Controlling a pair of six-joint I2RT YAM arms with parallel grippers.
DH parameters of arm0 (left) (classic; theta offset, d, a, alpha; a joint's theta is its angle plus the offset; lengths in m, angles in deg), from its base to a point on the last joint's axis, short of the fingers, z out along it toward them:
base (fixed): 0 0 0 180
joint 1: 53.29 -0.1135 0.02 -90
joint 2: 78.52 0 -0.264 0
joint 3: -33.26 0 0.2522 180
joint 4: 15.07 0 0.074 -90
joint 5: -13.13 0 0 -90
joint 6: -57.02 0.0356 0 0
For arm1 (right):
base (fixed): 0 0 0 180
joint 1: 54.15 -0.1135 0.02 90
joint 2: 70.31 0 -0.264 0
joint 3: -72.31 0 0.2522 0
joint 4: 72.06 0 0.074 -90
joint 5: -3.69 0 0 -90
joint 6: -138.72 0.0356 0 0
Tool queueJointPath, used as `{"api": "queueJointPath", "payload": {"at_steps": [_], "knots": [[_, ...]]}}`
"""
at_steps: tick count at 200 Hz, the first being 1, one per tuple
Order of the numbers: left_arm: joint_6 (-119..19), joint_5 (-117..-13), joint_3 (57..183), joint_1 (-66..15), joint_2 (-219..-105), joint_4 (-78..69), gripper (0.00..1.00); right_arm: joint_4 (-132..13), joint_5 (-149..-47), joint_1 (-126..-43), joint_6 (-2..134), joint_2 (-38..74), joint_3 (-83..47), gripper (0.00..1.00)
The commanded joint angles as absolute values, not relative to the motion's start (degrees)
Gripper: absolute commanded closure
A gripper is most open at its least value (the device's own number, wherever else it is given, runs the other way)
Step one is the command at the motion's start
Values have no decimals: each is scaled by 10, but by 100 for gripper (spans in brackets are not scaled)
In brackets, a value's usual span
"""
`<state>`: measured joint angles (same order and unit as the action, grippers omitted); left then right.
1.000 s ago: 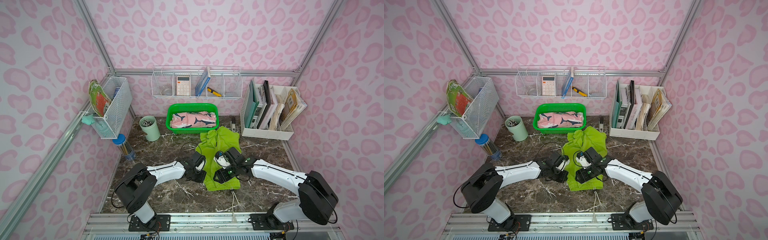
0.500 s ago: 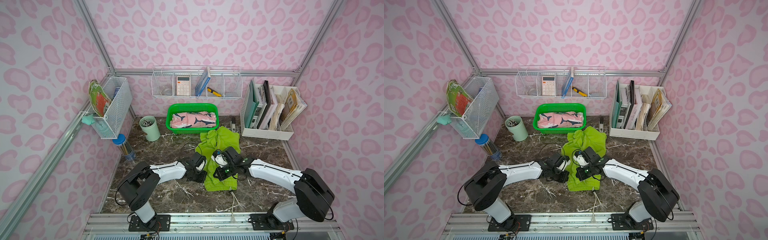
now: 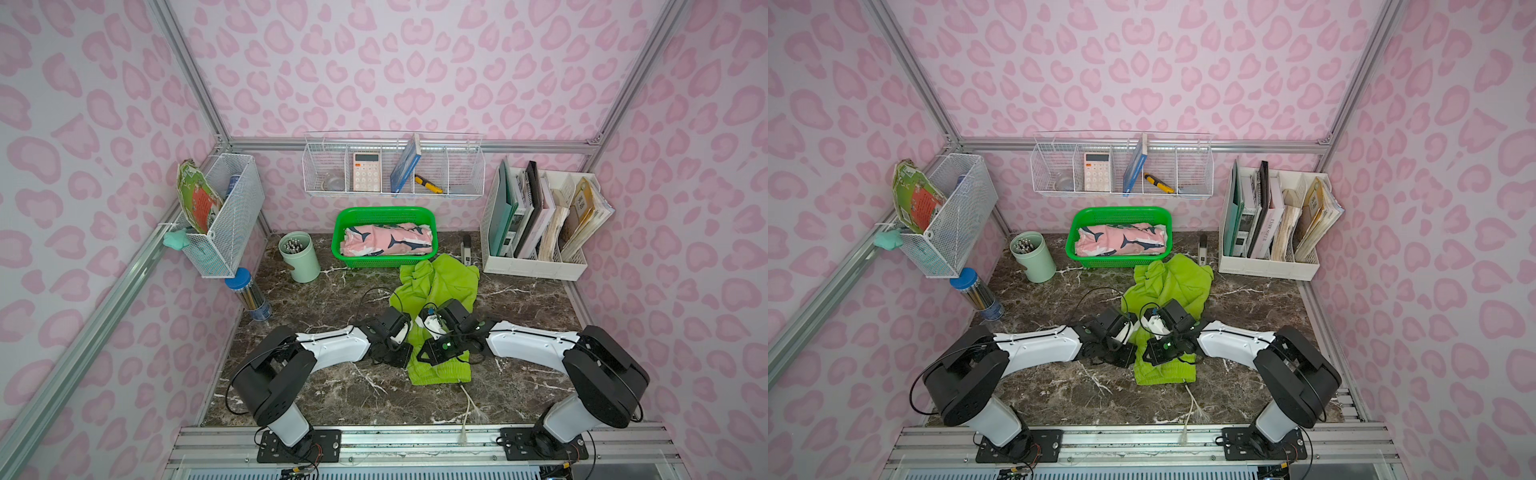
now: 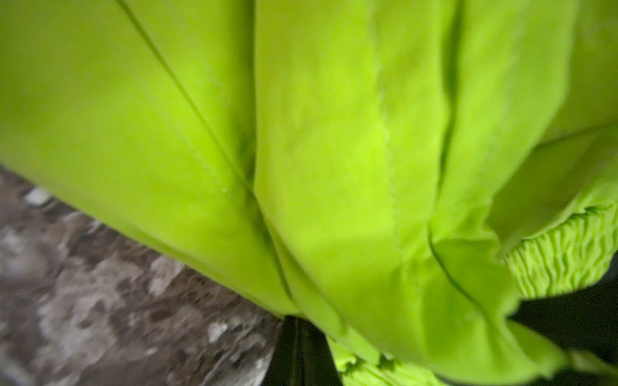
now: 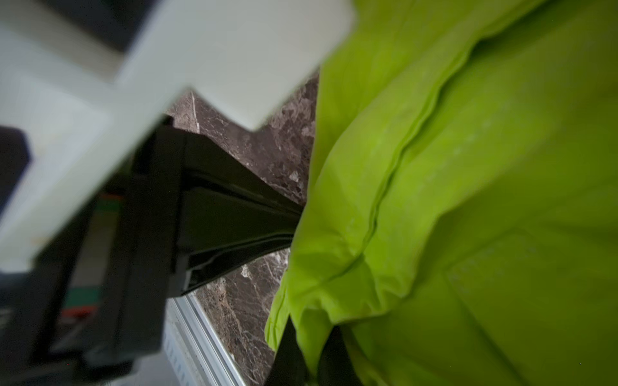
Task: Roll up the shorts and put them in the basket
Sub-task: Adjust the shorts at the center of the board.
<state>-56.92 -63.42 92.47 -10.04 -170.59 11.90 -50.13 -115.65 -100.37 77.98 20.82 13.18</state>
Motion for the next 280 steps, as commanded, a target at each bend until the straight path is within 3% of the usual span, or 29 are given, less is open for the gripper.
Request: {"api": "queueJointPath", "payload": {"at_steps": [1,14,32,83,98,123,138,167,196,242,280], "knots": [[-572,-672,919,-101,-1676,154,100,-549,-1190,-1008,795,211,138,56],[-572,-690,918,-103,-1657,163,100,-556,-1193,-1008,788,197,138,43],[-572,-712,918,-106,-1630,169,100,-551,-1182,-1005,774,167,134,32],[-551,-755,950,-113,-1553,177,100,-499,-1161,-915,732,57,129,23],[-537,-755,972,-120,-1549,173,100,-496,-1155,-871,728,24,143,26],[-511,-734,1027,-137,-1584,165,100,-513,-1146,-799,742,-6,180,47],[-494,-720,1071,-143,-1623,166,100,-521,-1149,-773,743,-5,200,48],[-467,-691,1150,-155,-1709,173,63,-521,-1156,-752,737,22,208,47],[-449,-647,1239,-167,-1805,198,39,-556,-1173,-752,740,46,218,57],[-413,-696,1338,-182,-1897,221,21,-574,-1191,-754,738,97,226,59],[-388,-733,1405,-188,-1968,270,22,-570,-1190,-763,728,130,234,60]]}}
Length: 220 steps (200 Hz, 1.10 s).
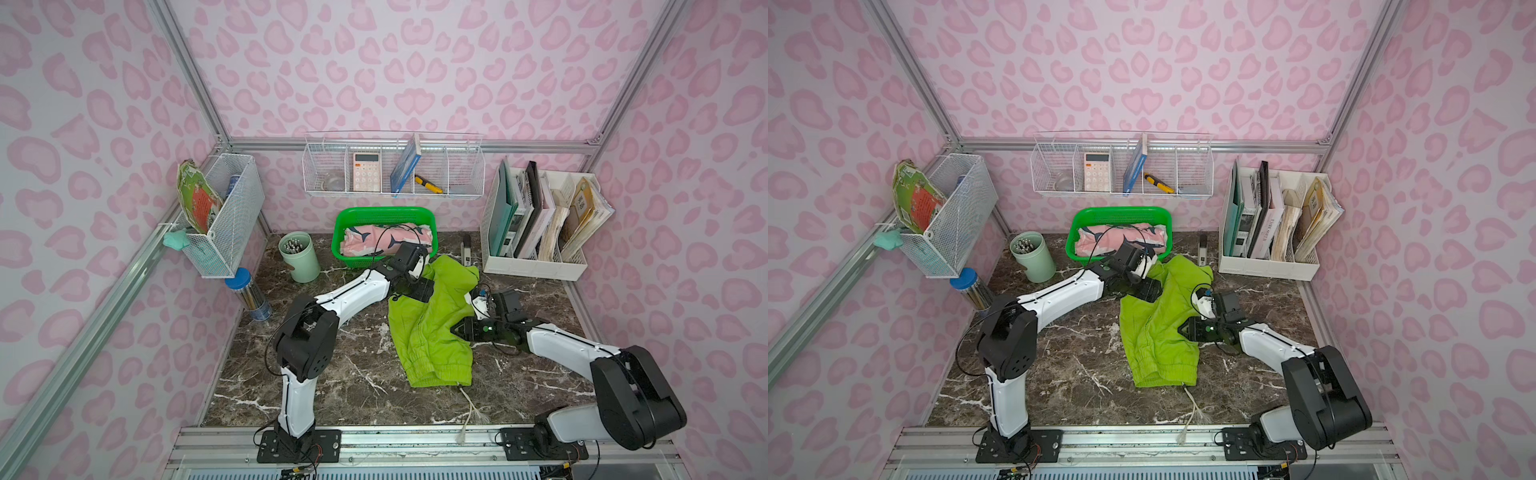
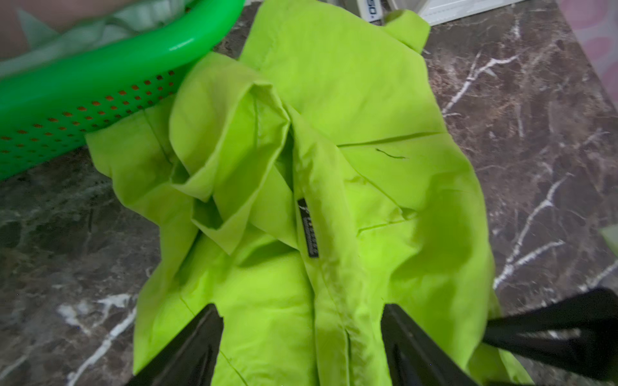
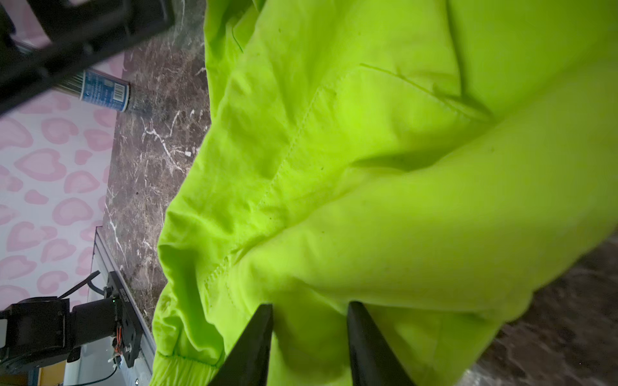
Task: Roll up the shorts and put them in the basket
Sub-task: Adjust the shorts at the center of the board.
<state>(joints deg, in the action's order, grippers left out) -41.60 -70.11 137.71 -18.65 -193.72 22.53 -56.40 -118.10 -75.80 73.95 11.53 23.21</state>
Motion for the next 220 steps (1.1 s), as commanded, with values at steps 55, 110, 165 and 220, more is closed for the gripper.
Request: {"api": "queueJointPath", "payload": {"at_steps": [55,110,165,220], "knots": [[-391,-759,1447,-196,-2037,283,18,-566,-1194,-765,717,171,235,60],[-406,-771,1477,-202,-2078,270,56,-563,-1194,-765,712,187,237,63],[-414,-785,1459,-228,-2045,262,100,-543,-1179,-763,699,211,242,68],[-404,-788,1427,-259,-1989,263,100,-509,-1146,-753,686,240,238,73]]}}
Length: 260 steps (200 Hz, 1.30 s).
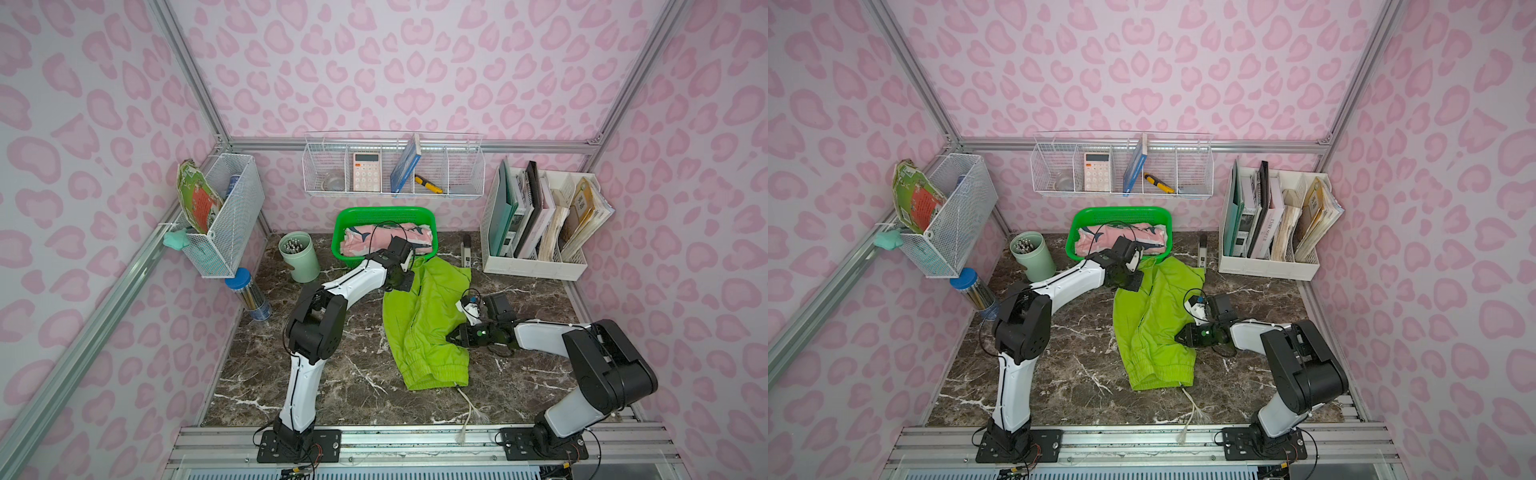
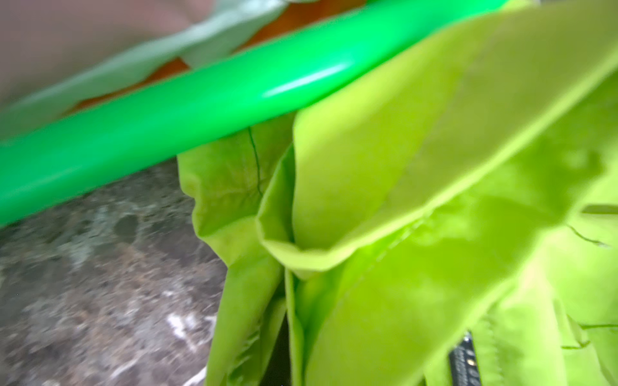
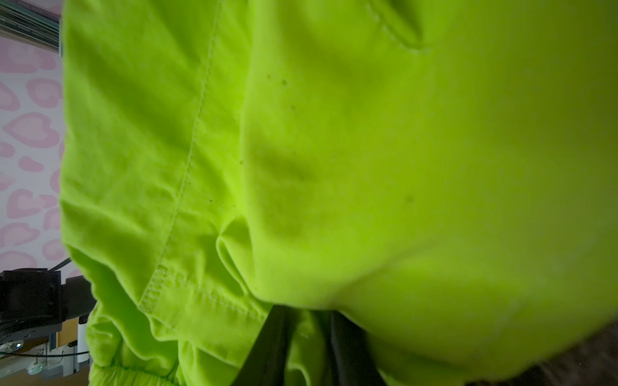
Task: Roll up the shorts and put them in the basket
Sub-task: Adjust the shorts at the center of the board.
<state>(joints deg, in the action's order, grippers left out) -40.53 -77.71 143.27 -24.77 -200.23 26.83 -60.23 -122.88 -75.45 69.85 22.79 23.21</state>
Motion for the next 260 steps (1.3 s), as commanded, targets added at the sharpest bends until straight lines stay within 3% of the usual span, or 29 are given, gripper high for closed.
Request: {"api": "queueJointPath", "payload": {"at_steps": [1,17,60,81,153,202,260], "knots": [[-404,-788,1426,-260,-1989,263,100,-509,-1146,-753,685,240,238,73],[-409,-775,1426,-265,-1989,266,95,-509,-1150,-753,683,236,237,73],[-438,-714,1414,-266,-1988,253,43,-507,-1152,-754,682,233,233,73],[-458,-680,1396,-266,-1965,238,30,-509,-1152,-754,682,235,234,73],[-493,-568,1405,-257,-1995,248,33,-513,-1157,-754,681,242,232,73],[-514,-588,1439,-240,-2032,267,32,-515,-1159,-754,682,244,230,73],[-513,-663,1509,-236,-2088,360,42,-517,-1160,-754,681,247,230,73]]}}
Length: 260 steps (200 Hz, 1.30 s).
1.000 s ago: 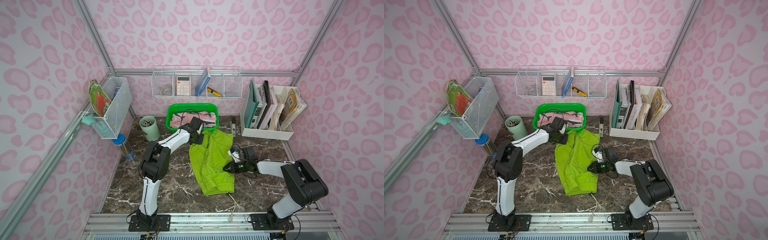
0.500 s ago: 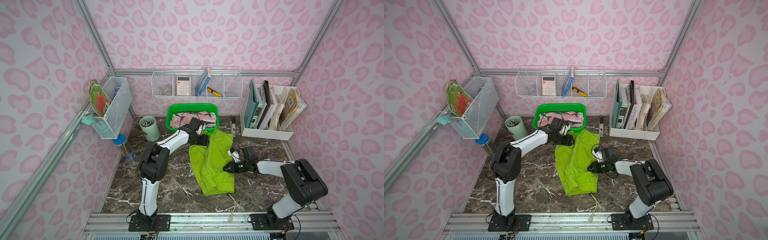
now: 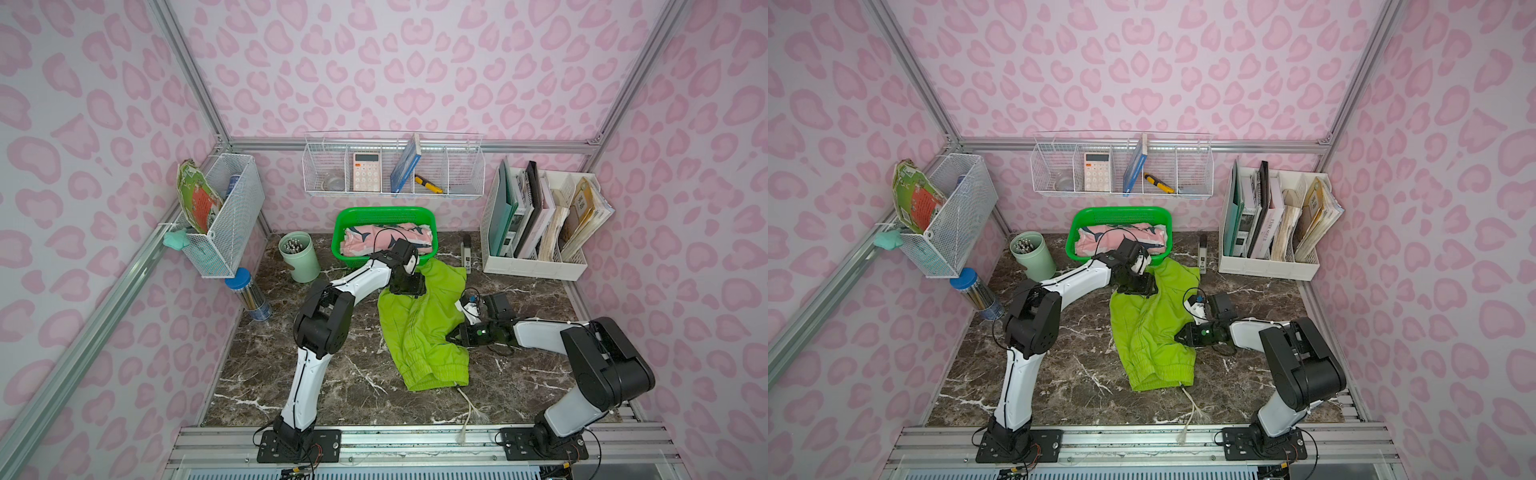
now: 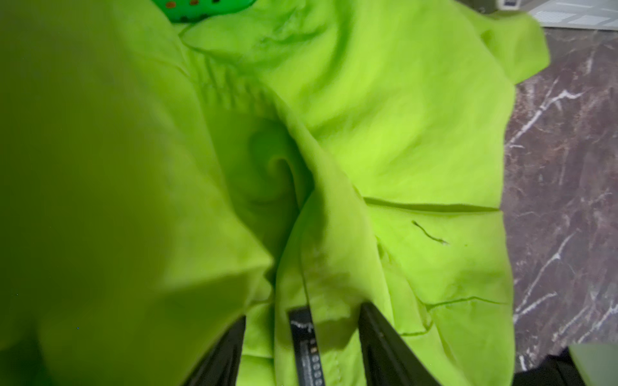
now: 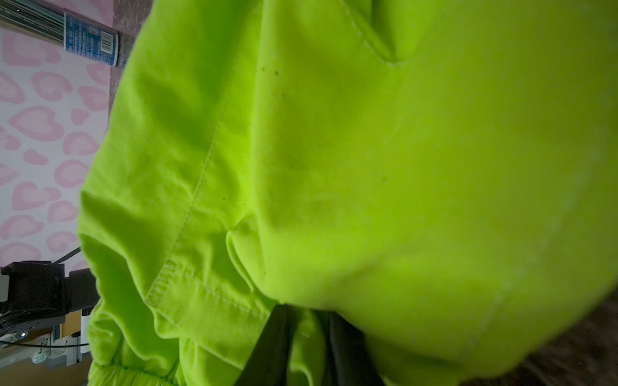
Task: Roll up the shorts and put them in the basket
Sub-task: Adjust the shorts at the center of the board.
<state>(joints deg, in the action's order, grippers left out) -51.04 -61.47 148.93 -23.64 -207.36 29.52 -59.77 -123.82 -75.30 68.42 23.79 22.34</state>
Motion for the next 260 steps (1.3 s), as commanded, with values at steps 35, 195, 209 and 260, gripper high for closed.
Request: {"api": "queueJointPath", "payload": {"at_steps": [35,195,209,260], "knots": [[-512,-708,1514,-235,-2096,391,56,-520,-1163,-754,681,253,228,74],[-488,-805,1430,-261,-1978,407,100,-551,-1162,-754,707,238,235,49],[-493,-804,1412,-261,-1973,401,100,-553,-1156,-754,707,220,237,40],[-513,-824,1373,-270,-1979,383,82,-564,-1171,-753,705,172,248,27]]}}
